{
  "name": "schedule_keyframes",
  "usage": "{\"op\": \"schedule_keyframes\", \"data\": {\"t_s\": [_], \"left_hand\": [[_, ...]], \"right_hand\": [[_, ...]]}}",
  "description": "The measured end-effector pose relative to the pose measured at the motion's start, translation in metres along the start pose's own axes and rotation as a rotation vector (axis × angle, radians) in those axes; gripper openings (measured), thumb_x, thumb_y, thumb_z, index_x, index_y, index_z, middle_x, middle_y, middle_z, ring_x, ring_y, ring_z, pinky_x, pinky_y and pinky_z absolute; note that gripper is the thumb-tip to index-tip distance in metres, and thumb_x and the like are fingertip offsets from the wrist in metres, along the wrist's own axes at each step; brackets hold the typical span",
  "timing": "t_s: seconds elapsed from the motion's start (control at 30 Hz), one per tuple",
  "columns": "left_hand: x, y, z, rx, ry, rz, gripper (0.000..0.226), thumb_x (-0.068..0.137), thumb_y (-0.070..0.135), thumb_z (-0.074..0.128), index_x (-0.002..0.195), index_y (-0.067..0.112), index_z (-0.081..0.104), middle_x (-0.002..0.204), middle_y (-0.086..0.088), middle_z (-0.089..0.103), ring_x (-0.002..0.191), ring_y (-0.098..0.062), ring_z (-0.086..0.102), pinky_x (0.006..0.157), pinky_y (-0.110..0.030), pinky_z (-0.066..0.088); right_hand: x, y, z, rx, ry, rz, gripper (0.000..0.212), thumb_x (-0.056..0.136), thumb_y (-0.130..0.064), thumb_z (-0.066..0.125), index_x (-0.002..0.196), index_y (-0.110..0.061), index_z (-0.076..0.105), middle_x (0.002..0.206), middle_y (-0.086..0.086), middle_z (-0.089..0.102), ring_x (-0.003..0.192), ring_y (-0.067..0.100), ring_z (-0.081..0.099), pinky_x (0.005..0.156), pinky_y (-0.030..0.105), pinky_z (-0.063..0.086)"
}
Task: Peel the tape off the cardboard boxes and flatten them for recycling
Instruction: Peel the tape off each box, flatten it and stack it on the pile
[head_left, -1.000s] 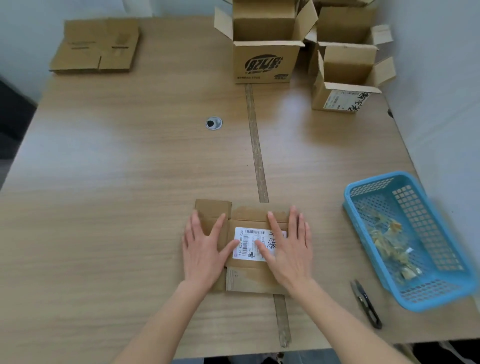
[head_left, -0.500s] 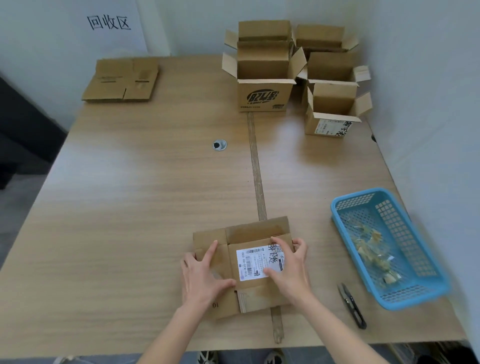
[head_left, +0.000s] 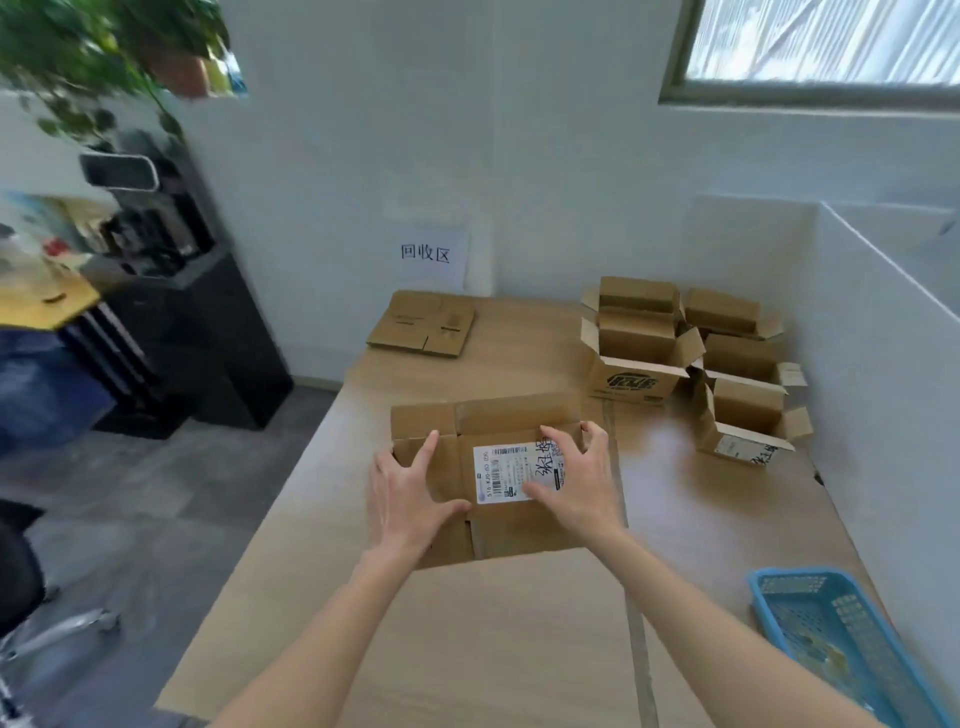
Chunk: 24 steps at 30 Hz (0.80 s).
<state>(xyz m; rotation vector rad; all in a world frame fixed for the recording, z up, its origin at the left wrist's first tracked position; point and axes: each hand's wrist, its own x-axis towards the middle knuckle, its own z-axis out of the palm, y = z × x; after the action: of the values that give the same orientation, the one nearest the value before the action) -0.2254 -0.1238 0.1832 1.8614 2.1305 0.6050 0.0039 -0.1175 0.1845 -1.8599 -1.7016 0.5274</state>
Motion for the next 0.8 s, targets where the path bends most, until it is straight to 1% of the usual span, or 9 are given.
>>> {"op": "schedule_keyframes", "data": {"t_s": [0.1,0.17,0.23,0.4,0.47,0.57,0.7,0.8], "left_hand": [[0.025,-0.034,-0.082,-0.003,0.083,0.023,0.112,0.063,0.066,0.086,0.156,0.044,0.028,0.136,-0.011,0.032,0.129,-0.027,0.036,0.103,-0.039,0.044],[0.036,-0.065,-0.137,-0.002,0.131,0.025,0.111,0.065,0.064,0.086,0.156,0.043,0.028,0.137,-0.012,0.031,0.13,-0.028,0.034,0.101,-0.042,0.046],[0.044,-0.098,-0.187,0.007,0.185,0.016,0.11,0.065,0.062,0.087,0.156,0.042,0.029,0.136,-0.013,0.031,0.129,-0.029,0.035,0.097,-0.043,0.048],[0.066,-0.18,-0.28,0.043,0.3,-0.02,0.11,0.066,0.058,0.088,0.157,0.039,0.029,0.132,-0.013,0.032,0.124,-0.028,0.037,0.09,-0.041,0.05],[0.077,-0.209,-0.304,0.062,0.319,-0.036,0.111,0.066,0.059,0.088,0.158,0.038,0.027,0.13,-0.012,0.032,0.122,-0.028,0.037,0.09,-0.041,0.05],[0.099,-0.248,-0.328,0.1,0.332,-0.058,0.112,0.067,0.06,0.087,0.158,0.037,0.027,0.129,-0.012,0.032,0.122,-0.028,0.038,0.09,-0.04,0.05],[0.145,-0.291,-0.344,0.142,0.311,-0.079,0.112,0.067,0.062,0.086,0.159,0.037,0.025,0.131,-0.014,0.032,0.124,-0.03,0.039,0.09,-0.04,0.051],[0.189,-0.312,-0.35,0.167,0.284,-0.09,0.113,0.067,0.063,0.085,0.159,0.037,0.024,0.13,-0.013,0.032,0.122,-0.03,0.04,0.088,-0.04,0.052]], "right_hand": [[0.019,-0.09,0.0,-0.022,0.036,-0.117,0.077,0.077,-0.041,0.085,0.144,-0.035,0.047,0.156,0.005,0.016,0.148,0.027,0.023,0.112,0.046,0.042],[0.025,-0.152,0.008,-0.014,0.033,-0.177,0.076,0.078,-0.041,0.085,0.144,-0.033,0.048,0.157,0.008,0.016,0.148,0.029,0.024,0.113,0.046,0.04],[0.027,-0.211,0.02,0.005,0.027,-0.235,0.077,0.077,-0.042,0.084,0.144,-0.033,0.048,0.156,0.01,0.017,0.148,0.031,0.024,0.115,0.046,0.037],[0.036,-0.334,0.066,0.021,0.07,-0.356,0.078,0.074,-0.047,0.083,0.143,-0.038,0.047,0.152,0.005,0.019,0.144,0.029,0.029,0.103,0.047,0.046],[0.042,-0.372,0.087,0.018,0.073,-0.381,0.078,0.074,-0.048,0.082,0.143,-0.038,0.047,0.153,0.005,0.019,0.142,0.03,0.031,0.1,0.047,0.047],[0.059,-0.414,0.121,0.006,0.046,-0.406,0.078,0.075,-0.048,0.081,0.144,-0.037,0.046,0.154,0.006,0.018,0.144,0.03,0.03,0.099,0.048,0.048],[0.095,-0.453,0.163,-0.007,0.038,-0.414,0.079,0.075,-0.05,0.08,0.144,-0.036,0.046,0.154,0.006,0.018,0.146,0.03,0.029,0.094,0.048,0.051],[0.131,-0.474,0.192,-0.001,0.029,-0.408,0.079,0.074,-0.053,0.08,0.144,-0.036,0.047,0.155,0.005,0.019,0.144,0.03,0.032,0.09,0.045,0.052]]}}
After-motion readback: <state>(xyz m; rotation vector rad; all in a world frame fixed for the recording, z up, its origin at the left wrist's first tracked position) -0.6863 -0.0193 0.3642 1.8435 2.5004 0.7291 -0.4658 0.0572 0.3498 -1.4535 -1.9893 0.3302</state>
